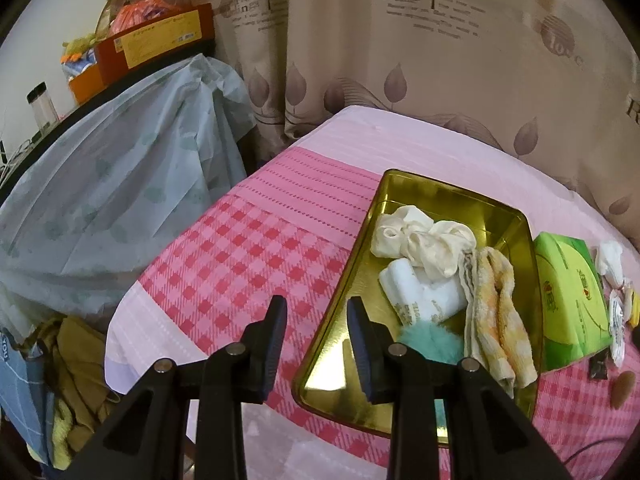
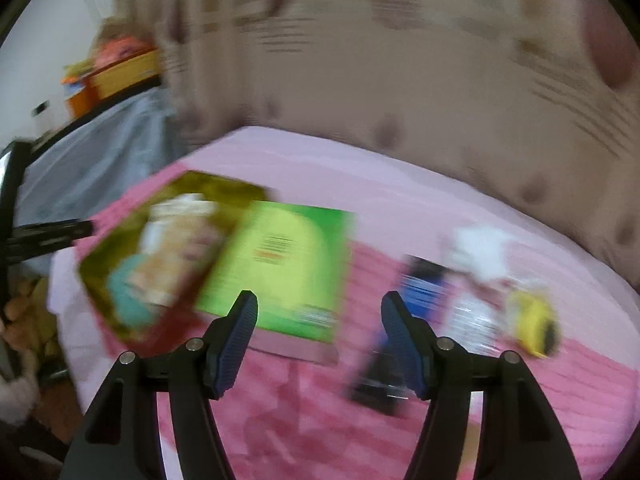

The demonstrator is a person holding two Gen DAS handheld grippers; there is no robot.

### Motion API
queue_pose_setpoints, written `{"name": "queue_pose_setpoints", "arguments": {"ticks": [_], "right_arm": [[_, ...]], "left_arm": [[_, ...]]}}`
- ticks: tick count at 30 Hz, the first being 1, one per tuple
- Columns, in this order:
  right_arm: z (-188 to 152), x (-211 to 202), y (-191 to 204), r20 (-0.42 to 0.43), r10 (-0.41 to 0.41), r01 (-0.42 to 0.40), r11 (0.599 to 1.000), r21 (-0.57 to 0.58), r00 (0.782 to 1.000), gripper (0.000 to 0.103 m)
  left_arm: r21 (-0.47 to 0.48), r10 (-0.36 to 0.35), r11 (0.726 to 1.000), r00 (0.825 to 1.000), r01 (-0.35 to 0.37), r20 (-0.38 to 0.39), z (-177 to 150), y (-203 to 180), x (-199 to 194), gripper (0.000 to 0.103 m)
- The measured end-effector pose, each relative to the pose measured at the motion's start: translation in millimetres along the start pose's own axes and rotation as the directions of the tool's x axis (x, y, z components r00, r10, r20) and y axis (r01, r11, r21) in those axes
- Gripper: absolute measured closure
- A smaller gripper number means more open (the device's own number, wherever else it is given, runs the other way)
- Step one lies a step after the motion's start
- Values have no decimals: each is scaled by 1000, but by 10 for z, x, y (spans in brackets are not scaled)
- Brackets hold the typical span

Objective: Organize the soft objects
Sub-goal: 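Grasp the yellow-and-black plush item with the right tool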

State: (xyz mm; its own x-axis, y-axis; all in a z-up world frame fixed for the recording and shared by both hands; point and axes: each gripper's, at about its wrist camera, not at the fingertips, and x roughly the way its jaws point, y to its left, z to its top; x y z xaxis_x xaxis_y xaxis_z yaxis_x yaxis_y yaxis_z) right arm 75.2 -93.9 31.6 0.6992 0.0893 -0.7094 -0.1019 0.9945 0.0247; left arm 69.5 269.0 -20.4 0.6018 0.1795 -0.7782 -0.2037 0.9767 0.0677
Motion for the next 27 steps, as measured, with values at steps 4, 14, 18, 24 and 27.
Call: {"name": "queue_pose_setpoints", "arguments": {"ticks": [4, 14, 18, 24, 27], "right_arm": [[-117, -84, -763, -17, -92, 93, 993, 76, 996, 41], [-295, 193, -1722, -103, -133, 133, 991, -11, 986, 41], [-312, 361, -1788, -138, -101, 88, 992, -93, 985, 39], [-280, 632, -1870, -168, -65, 36, 984, -173, 984, 36], [-291, 731, -1883, -172, -42, 12, 985, -172, 984, 40]], "left_arm": [[30, 6, 1000, 1000, -6, 8, -22, -85, -26, 72], [121, -49, 992, 999, 47, 19, -69, -313, -79, 72], [195, -94, 977, 995, 87, 25, -96, -491, -171, 72], [330, -190, 928, 982, 174, 17, -213, -926, -379, 72], [380, -226, 900, 974, 213, -10, -285, -1199, -420, 71]]}}
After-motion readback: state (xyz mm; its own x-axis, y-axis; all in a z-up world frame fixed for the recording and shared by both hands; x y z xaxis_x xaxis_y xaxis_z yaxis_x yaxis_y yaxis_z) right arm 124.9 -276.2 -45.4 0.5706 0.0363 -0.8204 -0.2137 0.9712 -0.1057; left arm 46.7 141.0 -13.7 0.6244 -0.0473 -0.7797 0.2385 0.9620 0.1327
